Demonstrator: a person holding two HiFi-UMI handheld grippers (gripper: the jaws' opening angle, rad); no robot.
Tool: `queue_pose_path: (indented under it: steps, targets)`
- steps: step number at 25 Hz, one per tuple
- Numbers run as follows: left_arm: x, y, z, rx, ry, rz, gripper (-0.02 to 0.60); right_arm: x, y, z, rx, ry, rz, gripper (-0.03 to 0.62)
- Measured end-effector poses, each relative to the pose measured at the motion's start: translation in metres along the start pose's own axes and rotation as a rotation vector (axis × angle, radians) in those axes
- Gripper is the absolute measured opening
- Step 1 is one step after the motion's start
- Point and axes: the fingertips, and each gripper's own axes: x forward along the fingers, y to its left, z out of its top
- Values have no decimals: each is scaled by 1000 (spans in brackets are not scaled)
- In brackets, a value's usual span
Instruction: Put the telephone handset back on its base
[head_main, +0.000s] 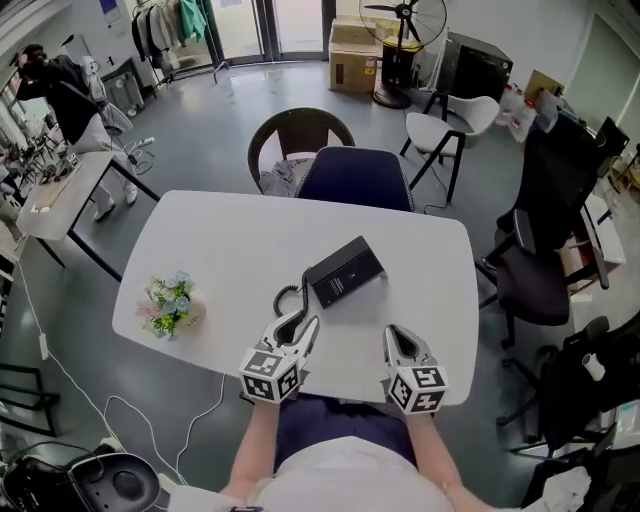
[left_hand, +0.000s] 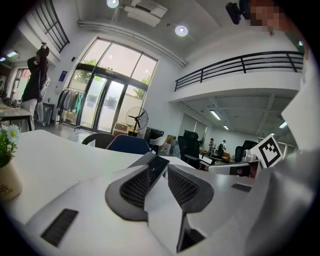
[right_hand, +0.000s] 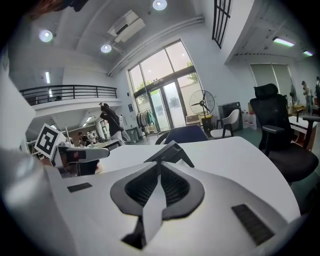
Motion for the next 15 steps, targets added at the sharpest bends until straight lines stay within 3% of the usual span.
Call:
queue_pose_path:
  steps: [8,15]
  targets:
    - [-31,-27,24,130,-127,120,127,-17,15,28,-136,-72,92,43]
    - [-66,-35,41,138,-212,213,101,-24,28,52,-166,-116,162,43]
